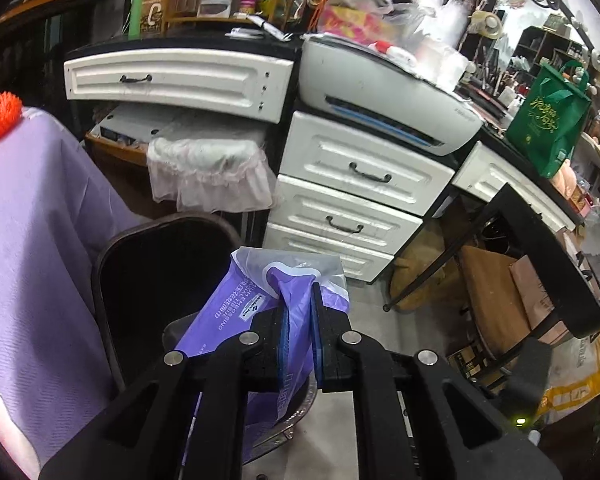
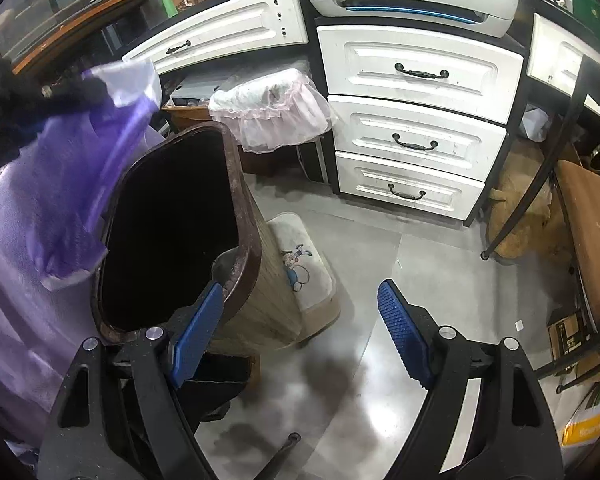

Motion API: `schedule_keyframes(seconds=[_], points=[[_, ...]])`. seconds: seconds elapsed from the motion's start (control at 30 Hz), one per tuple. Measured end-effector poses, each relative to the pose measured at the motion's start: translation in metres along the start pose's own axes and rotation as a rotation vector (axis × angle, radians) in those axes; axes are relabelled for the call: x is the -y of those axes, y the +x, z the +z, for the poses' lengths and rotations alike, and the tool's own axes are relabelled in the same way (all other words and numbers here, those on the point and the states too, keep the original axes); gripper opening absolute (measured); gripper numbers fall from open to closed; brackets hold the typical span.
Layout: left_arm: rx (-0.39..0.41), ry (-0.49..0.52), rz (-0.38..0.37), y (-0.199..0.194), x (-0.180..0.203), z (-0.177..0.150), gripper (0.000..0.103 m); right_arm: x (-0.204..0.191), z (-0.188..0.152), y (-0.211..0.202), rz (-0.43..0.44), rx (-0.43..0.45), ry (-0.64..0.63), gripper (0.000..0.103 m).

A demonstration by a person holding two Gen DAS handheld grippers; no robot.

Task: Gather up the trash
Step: 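Lower the purple tissue pack into the black bin and open the left tool, then move both tools back over the table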

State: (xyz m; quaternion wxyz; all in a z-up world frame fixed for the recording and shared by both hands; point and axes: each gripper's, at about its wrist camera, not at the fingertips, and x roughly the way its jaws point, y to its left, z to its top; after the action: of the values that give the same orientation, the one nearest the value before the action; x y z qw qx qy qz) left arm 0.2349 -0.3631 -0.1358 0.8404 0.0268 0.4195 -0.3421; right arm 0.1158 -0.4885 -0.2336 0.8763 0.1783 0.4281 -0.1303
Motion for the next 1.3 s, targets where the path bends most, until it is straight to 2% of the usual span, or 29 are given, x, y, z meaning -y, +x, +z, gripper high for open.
schedule_keyframes(seconds=[0.03,0.1,0.17,0.23,0.37,0.63,0.83,1.03,1.3], points=[[-0.015,-0.01,-0.004,0.004,-0.003,-0.002,0.014,0.0,0.0,0.001,-0.003,-0.003,0.0,0.079],[-0.027,-0.023,-0.003,0.007,-0.007,-0.004,0.028,0.001,-0.001,0.002,-0.003,-0.009,-0.001,0.079],[-0.021,-0.041,-0.007,0.006,-0.011,-0.007,0.054,0.001,-0.002,0.002,-0.006,-0.014,-0.001,0.08],[-0.011,-0.063,-0.019,0.002,-0.014,-0.007,0.064,0.002,-0.003,0.001,-0.009,-0.012,0.001,0.084],[-0.008,-0.088,-0.044,-0.008,-0.017,-0.008,0.073,0.001,-0.003,-0.002,-0.011,-0.011,-0.003,0.085],[0.03,-0.089,-0.072,-0.045,-0.015,-0.015,0.086,-0.005,0.002,-0.015,-0.007,0.017,-0.019,0.085],[0.092,-0.03,-0.035,-0.094,-0.019,-0.02,0.093,-0.018,0.015,-0.032,0.007,0.062,-0.059,0.085],[0.179,-0.013,0.041,-0.147,-0.044,-0.03,0.097,-0.043,0.031,-0.053,0.06,0.113,-0.095,0.085],[0.197,-0.095,0.182,-0.201,-0.108,-0.053,0.097,-0.109,0.045,-0.086,0.154,0.18,-0.232,0.088]])
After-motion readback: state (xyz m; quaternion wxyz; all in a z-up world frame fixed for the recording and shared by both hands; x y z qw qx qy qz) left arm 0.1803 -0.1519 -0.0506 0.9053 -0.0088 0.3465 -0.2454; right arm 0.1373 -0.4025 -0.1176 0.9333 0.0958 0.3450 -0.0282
